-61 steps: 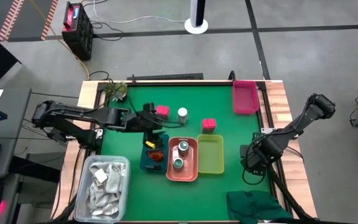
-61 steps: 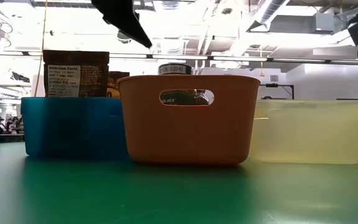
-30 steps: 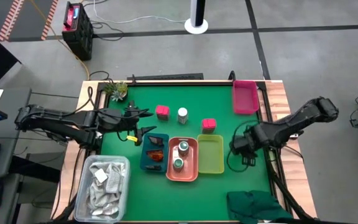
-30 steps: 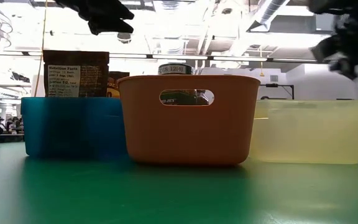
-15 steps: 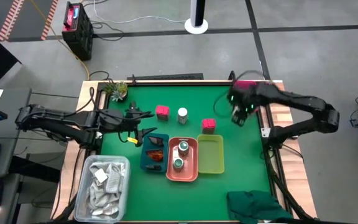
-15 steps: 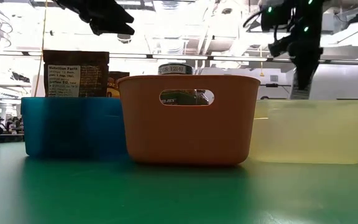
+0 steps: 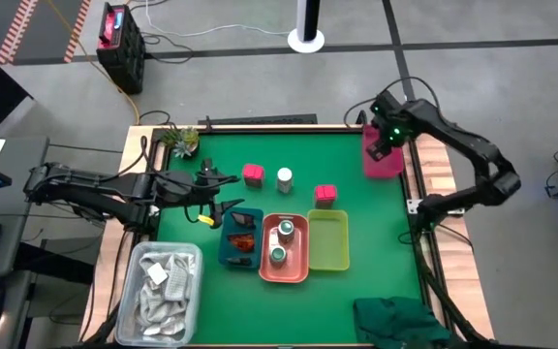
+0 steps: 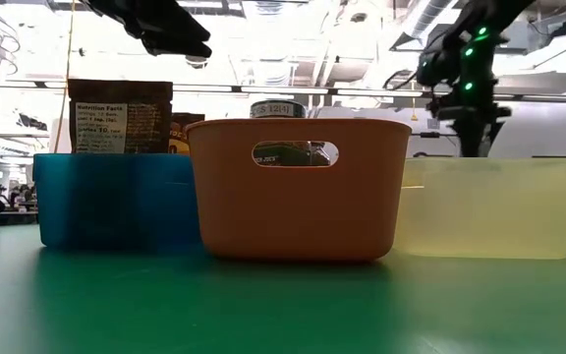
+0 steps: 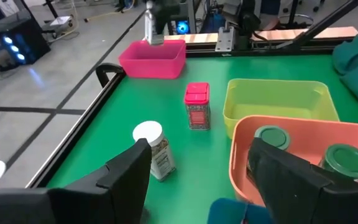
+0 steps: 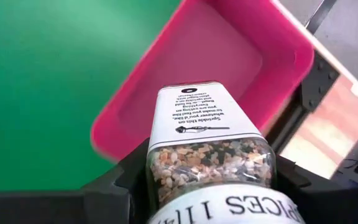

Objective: Sort spices by type
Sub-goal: Put the bottom white seasoning bottle into the red bin

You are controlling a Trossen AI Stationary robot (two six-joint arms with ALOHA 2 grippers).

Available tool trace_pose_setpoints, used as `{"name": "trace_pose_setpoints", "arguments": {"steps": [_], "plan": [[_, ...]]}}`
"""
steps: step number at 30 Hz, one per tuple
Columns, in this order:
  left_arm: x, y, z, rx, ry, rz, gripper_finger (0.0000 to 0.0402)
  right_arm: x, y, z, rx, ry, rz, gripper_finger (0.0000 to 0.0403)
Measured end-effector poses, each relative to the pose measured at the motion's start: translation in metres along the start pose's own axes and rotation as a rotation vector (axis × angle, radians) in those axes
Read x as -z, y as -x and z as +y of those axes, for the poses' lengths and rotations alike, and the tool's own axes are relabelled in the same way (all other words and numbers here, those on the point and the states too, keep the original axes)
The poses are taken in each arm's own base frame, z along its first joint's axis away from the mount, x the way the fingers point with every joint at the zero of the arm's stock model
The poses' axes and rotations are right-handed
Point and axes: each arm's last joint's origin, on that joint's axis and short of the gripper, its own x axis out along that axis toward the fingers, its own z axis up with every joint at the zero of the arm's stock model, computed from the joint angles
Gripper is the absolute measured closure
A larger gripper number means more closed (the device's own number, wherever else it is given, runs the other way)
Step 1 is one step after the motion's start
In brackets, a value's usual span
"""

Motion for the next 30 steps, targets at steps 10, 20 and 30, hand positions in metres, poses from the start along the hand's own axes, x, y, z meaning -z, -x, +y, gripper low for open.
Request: {"name": "trace_pose_setpoints", "arguments": {"steps": [10, 20, 30], "plan": [[0.001, 0.000, 0.000, -0.011, 0.019, 0.010, 0.0146, -0.050, -0.042, -0.023, 0.020, -0.140, 0.117, 0.0178], [0.005, 0.000, 0.000, -0.009, 0.012, 0.045, 0.0146, -0.072, -0.064, -0.034, 0.028, -0.248, 0.157, 0.0178], [0.006, 0.000, 0.000, -0.007, 0.007, 0.058, 0.0146, -0.073, -0.067, -0.035, 0.027, -0.207, 0.169, 0.0167]]}}
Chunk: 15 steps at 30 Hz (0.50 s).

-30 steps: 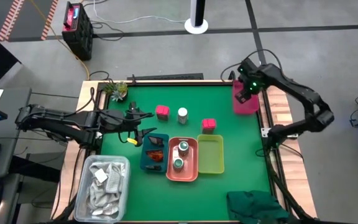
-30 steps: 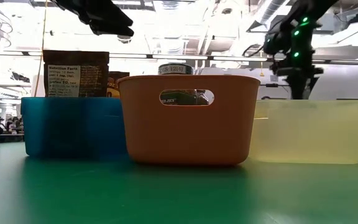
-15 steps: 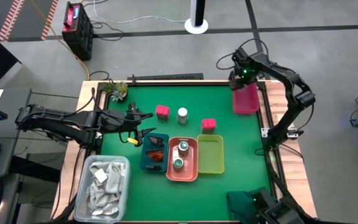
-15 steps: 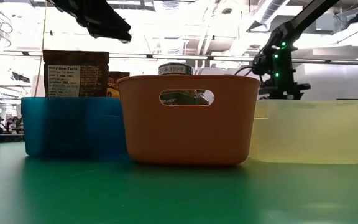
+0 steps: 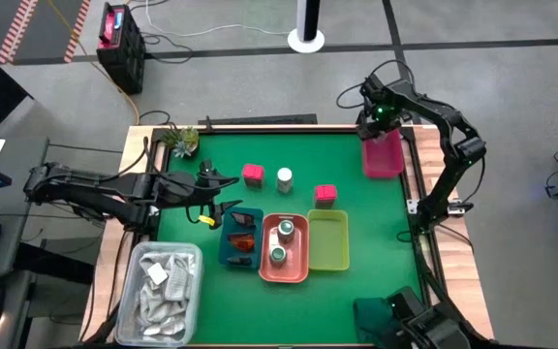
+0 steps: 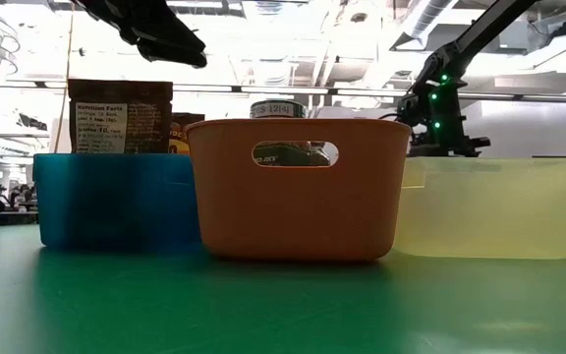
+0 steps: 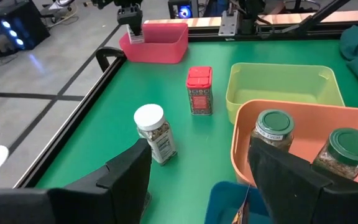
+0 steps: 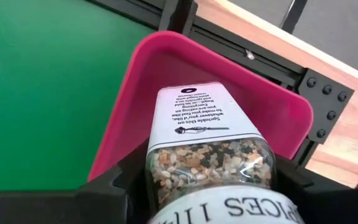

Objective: Sort spices by type
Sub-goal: Put the bottom white seasoning bottle into the red bin

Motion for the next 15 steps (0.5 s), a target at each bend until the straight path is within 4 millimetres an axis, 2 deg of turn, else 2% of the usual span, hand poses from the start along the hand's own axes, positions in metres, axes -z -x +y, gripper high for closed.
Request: {"name": "trace_pose_setpoints", "arguments": {"steps": [9, 15], "plan": [[0.000, 0.000, 0.000, 0.000, -0.004, 0.003, 0.0146, 0.005, 0.000, 0.000, -0.019, 0.099, 0.052, 0.0165], [0.001, 0.000, 0.000, 0.000, -0.012, 0.006, 0.0146, 0.011, -0.004, 0.006, -0.033, 0.235, 0.091, 0.0164]]}}
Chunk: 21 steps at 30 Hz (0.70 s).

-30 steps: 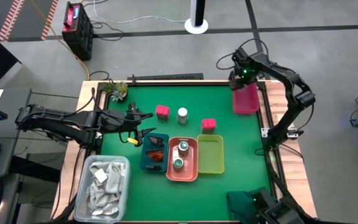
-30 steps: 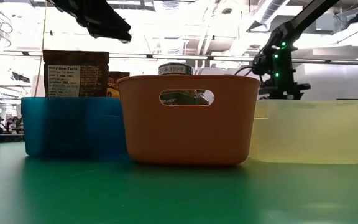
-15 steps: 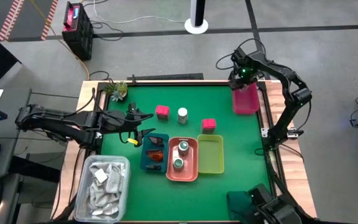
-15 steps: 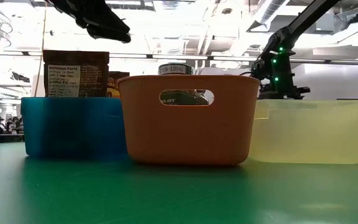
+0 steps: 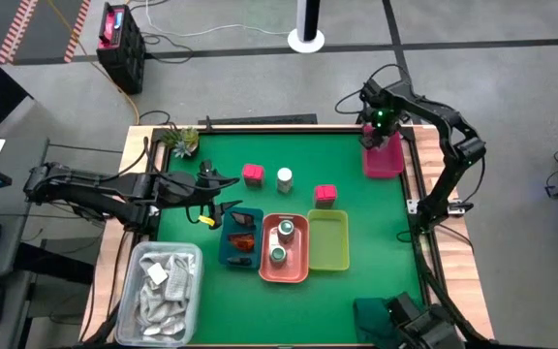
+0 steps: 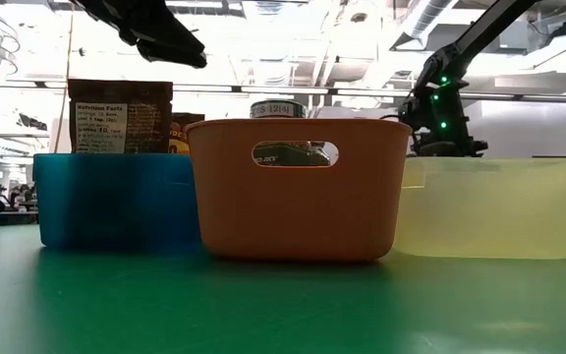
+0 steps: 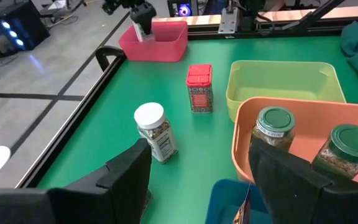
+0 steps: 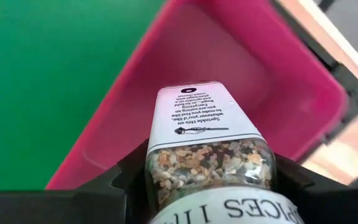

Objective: Sort spices by type
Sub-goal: Put the bottom white seasoning bottle into the red bin

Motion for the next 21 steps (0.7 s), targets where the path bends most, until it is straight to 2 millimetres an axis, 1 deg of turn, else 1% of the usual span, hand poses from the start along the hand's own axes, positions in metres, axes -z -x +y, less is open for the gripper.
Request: {"name": "trace_pose_setpoints", "arguments": {"steps": [5, 10, 16, 19, 21], "plan": [[0.000, 0.000, 0.000, 0.000, -0.004, 0.000, 0.0146, 0.002, -0.015, 0.010, 0.023, 0.153, 0.004, 0.0161], [0.000, 0.000, 0.000, 0.000, -0.005, 0.000, 0.0146, 0.005, -0.023, 0.014, 0.026, 0.256, 0.013, 0.0139], [0.000, 0.000, 0.000, 0.000, -0.006, 0.002, 0.0146, 0.005, -0.023, 0.010, 0.054, 0.270, 0.023, 0.0106], [0.001, 0.000, 0.000, 0.000, -0.008, 0.007, 0.0146, 0.007, -0.016, 0.007, 0.094, 0.280, 0.060, 0.0094], [0.001, 0.000, 0.000, 0.000, -0.015, 0.007, 0.0146, 0.007, -0.009, 0.005, 0.099, 0.273, 0.046, 0.0091]]}}
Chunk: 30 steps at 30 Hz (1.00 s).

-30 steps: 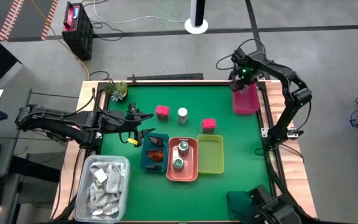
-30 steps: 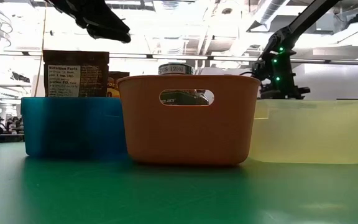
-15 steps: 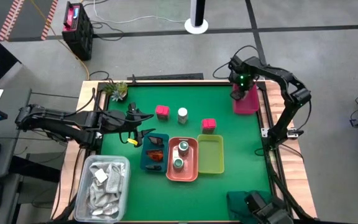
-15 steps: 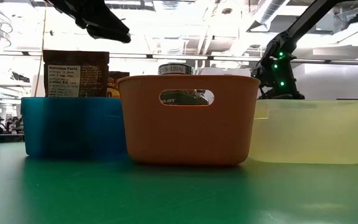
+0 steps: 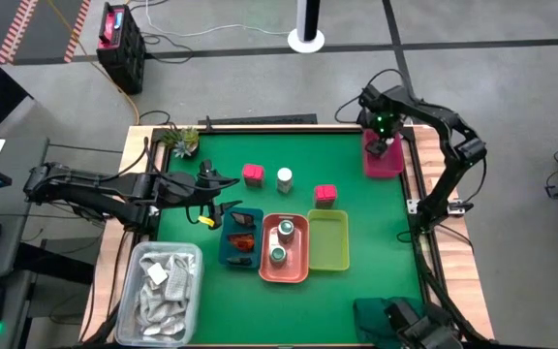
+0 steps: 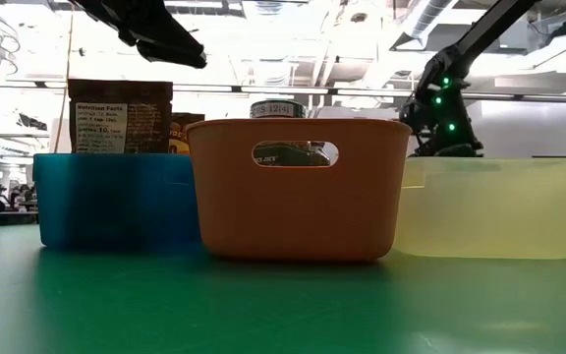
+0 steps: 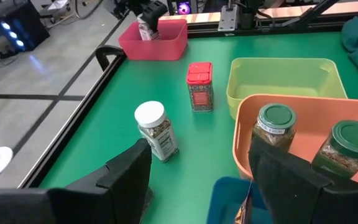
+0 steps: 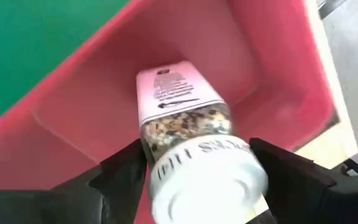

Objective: Sort spices by type
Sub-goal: Put the bottom white seasoning bottle into the red bin, then put the white seasoning bottle into the red bin

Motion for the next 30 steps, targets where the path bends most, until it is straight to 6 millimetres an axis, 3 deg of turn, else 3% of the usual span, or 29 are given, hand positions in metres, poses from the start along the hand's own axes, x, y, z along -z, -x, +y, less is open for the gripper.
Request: {"name": "trace_pose_setpoints", "arguments": {"steps": [7, 11, 15, 18, 23, 30], "plan": [[0.000, 0.000, 0.000, 0.000, -0.003, 0.000, 0.0146, 0.003, 0.042, 0.010, 0.019, 0.013, -0.084, 0.0089], [0.000, 0.000, 0.000, -0.001, 0.005, 0.000, 0.0146, 0.006, 0.074, 0.029, 0.045, 0.030, -0.179, 0.0089], [0.000, 0.000, 0.000, -0.012, 0.005, 0.000, 0.0146, 0.004, 0.104, 0.070, 0.137, 0.091, -0.301, 0.0092], [0.000, 0.000, 0.001, -0.044, 0.007, 0.000, 0.0146, 0.001, 0.119, 0.112, 0.151, 0.212, -0.394, 0.0094], [0.001, 0.000, 0.004, -0.151, 0.065, 0.003, 0.0146, -0.003, 0.141, 0.177, 0.018, 0.390, -0.654, 0.0097], [-0.005, 0.001, 0.005, -0.179, 0.246, -0.063, 0.0146, -0.016, 0.156, 0.210, -0.195, 0.416, -0.874, 0.0097]]}}
